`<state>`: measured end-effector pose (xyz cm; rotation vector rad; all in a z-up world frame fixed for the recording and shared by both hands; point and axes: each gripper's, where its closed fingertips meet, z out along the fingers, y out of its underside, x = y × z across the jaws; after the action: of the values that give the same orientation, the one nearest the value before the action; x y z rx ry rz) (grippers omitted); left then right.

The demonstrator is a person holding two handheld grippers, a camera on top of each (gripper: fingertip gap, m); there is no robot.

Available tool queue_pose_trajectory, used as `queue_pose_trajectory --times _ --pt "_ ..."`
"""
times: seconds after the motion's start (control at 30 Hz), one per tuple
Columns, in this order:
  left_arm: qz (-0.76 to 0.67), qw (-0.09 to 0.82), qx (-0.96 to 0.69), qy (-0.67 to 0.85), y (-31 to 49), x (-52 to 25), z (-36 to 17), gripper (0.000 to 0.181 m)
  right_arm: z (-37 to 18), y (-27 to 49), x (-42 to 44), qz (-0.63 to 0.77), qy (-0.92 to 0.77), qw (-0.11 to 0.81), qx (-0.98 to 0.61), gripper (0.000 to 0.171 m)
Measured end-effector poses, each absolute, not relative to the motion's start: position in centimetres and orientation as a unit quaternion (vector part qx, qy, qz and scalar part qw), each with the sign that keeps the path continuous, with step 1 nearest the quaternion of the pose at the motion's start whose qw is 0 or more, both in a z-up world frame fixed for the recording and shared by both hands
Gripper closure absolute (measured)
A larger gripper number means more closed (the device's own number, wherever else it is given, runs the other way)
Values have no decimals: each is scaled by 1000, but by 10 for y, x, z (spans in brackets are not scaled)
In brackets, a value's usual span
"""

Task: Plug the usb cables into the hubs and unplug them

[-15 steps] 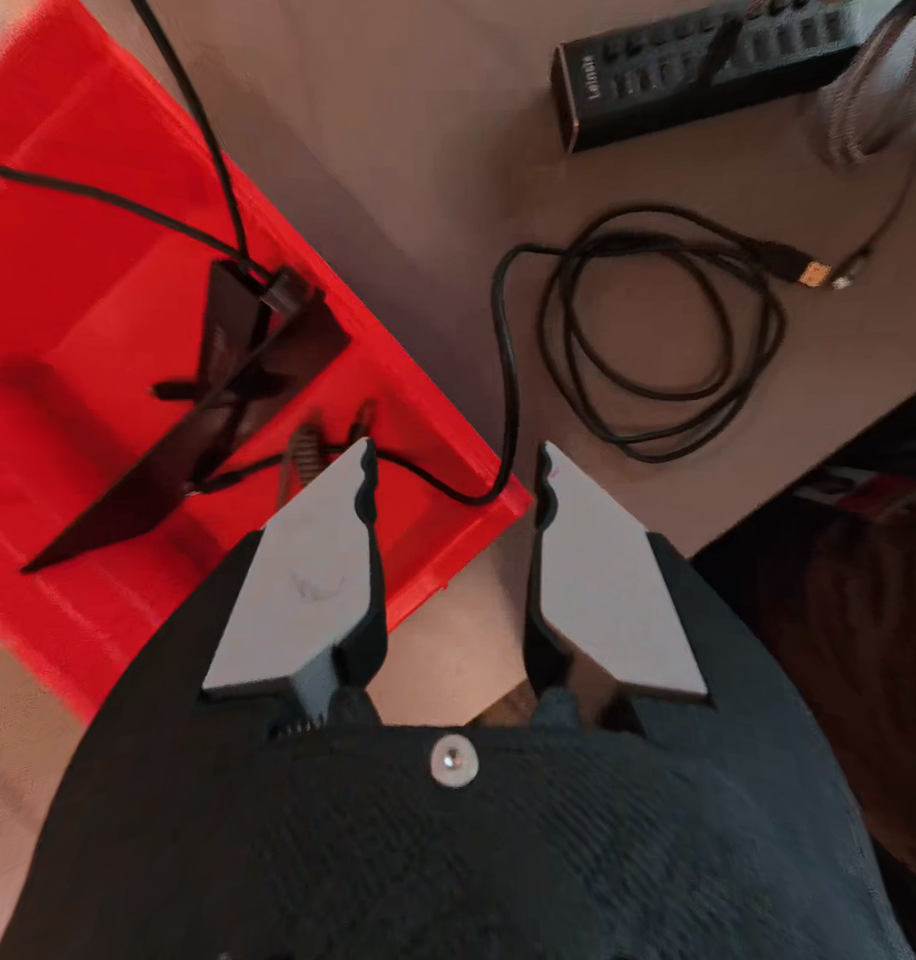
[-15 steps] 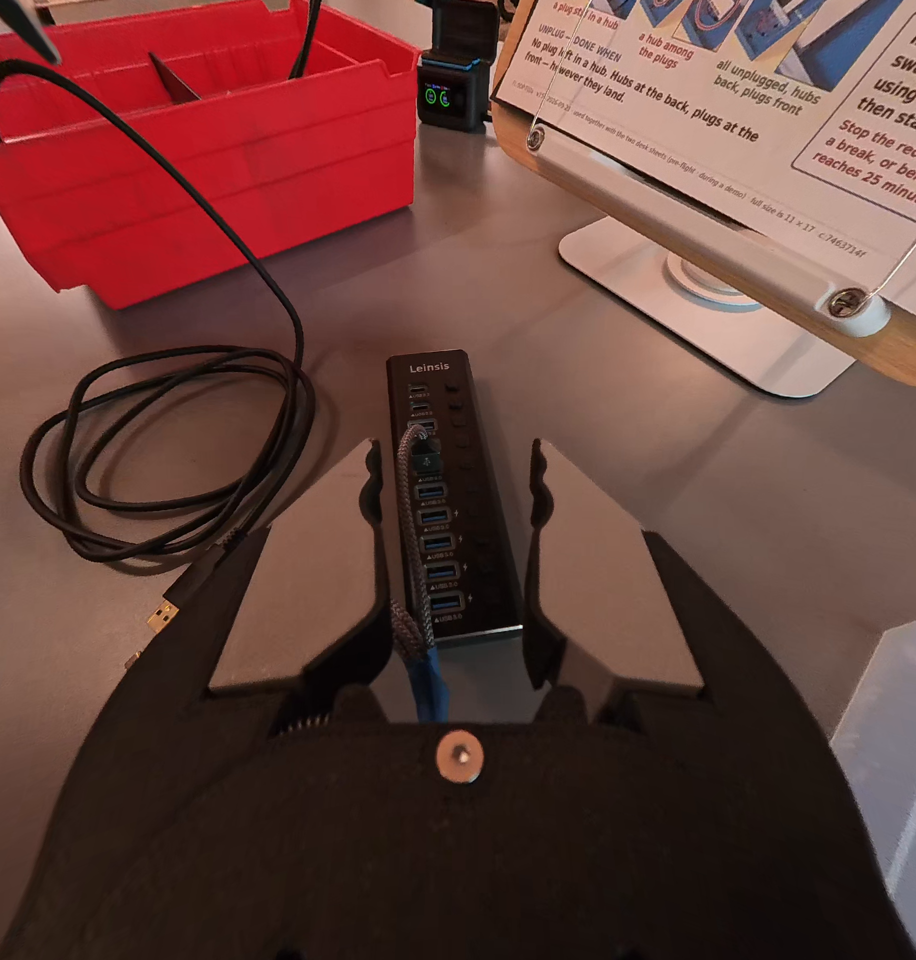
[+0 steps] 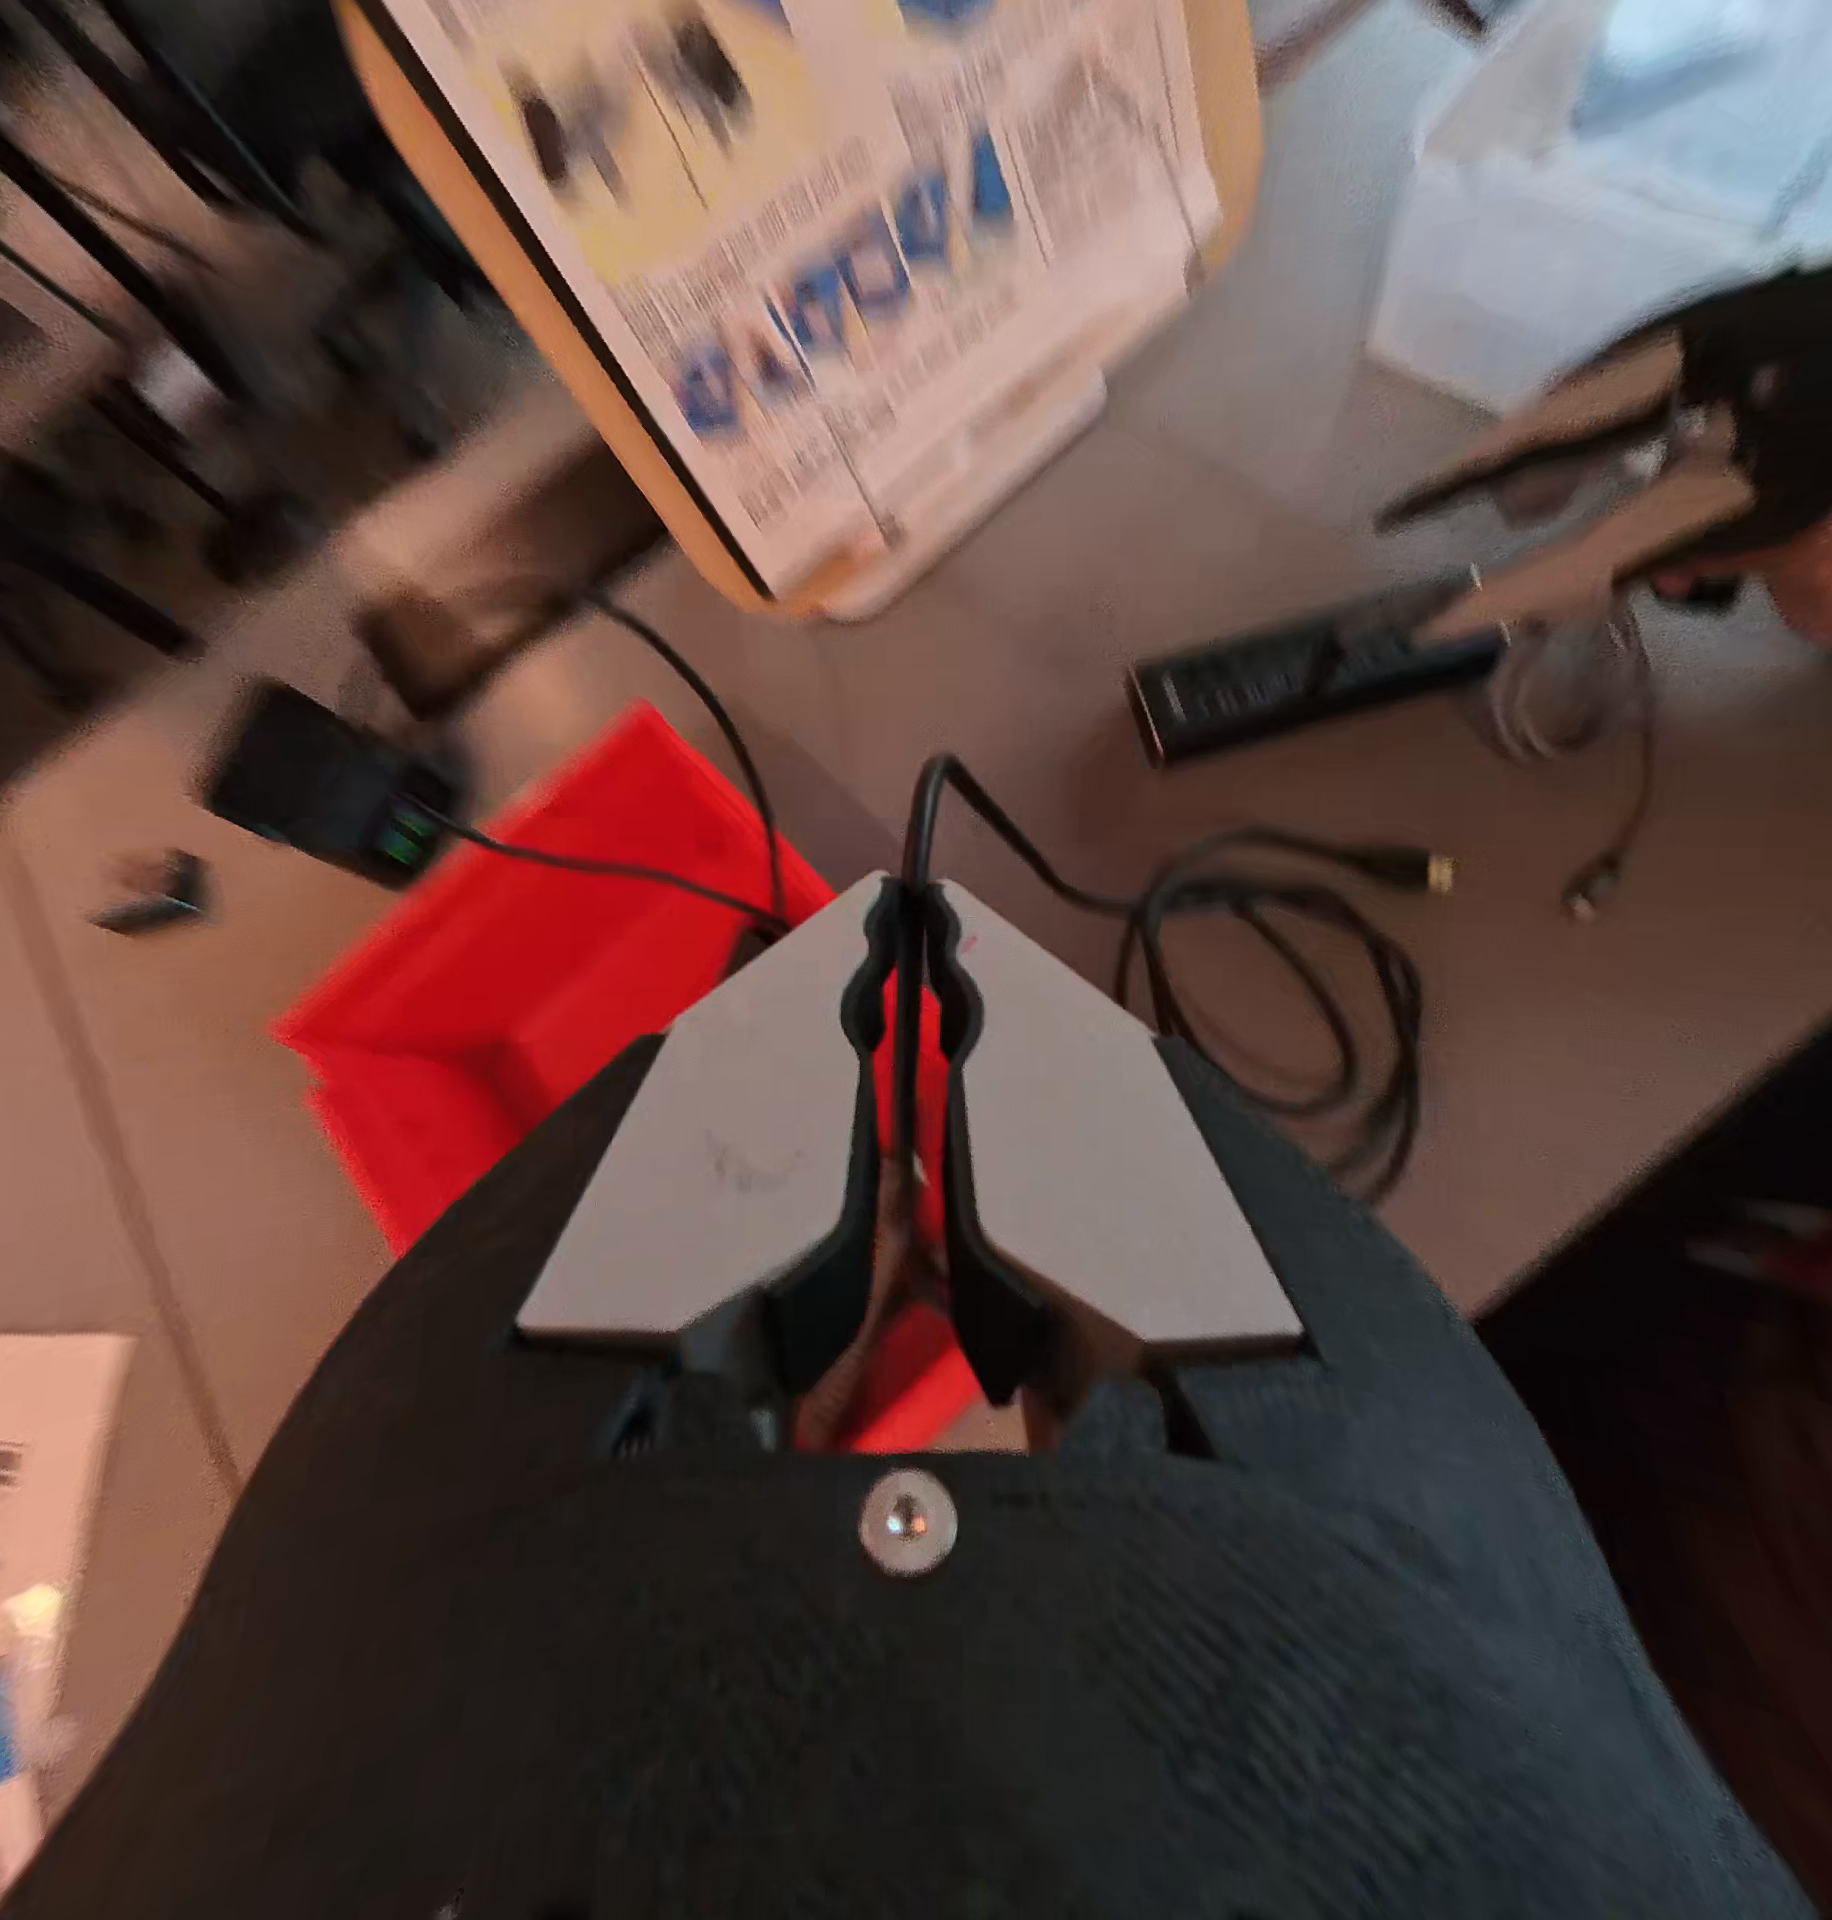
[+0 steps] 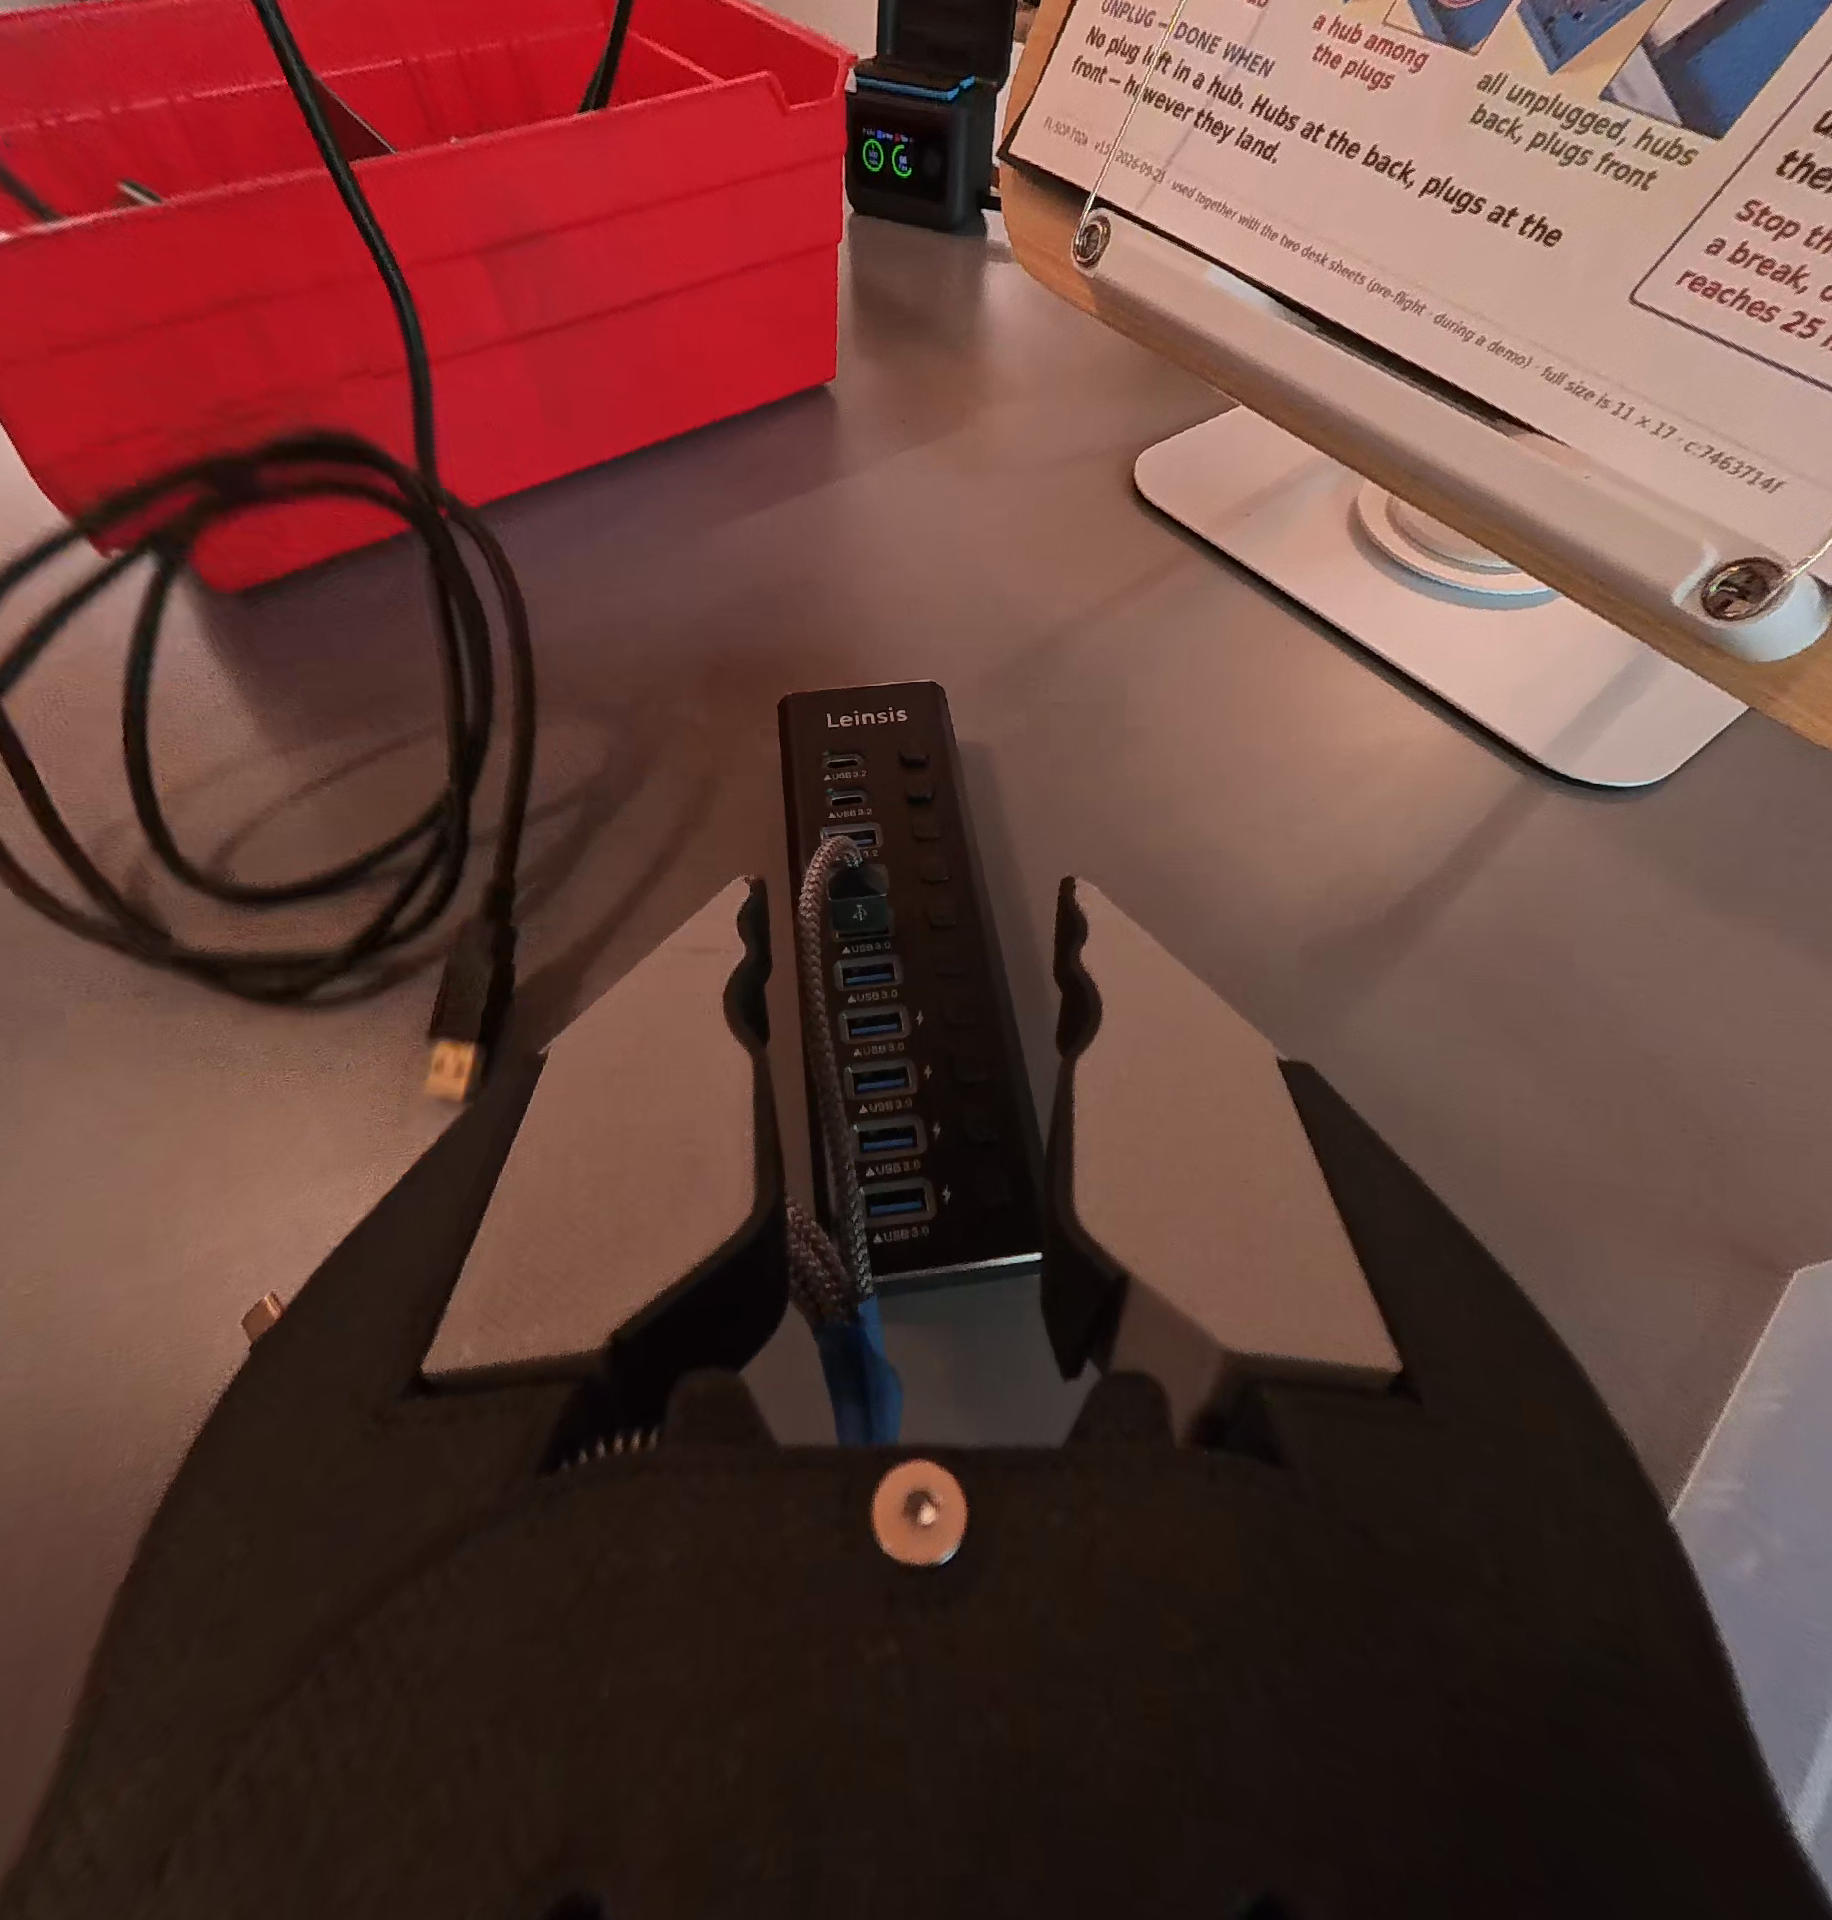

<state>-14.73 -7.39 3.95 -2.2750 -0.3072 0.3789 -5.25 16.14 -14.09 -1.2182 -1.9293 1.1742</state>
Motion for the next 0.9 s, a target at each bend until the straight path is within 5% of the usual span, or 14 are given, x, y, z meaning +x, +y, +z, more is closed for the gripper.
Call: queue_pose_trajectory --times 0.13,0.27,0.67,0.9 --pt "229 486 -839 -88 -53 -142 122 178 -143 163 -53 437 -721 283 -458 120" --pt "228 506 -828 -87 -42 -142 149 179 -141 164 -53 441 -717 284 -459 120" --pt "49 562 -825 -16 45 -59 99 179 -132 154 -49 482 -711 258 -442 115" --pt "-11 578 -815 -16 95 -61 24 174 -133 156 -49 485 -711 254 -443 112"
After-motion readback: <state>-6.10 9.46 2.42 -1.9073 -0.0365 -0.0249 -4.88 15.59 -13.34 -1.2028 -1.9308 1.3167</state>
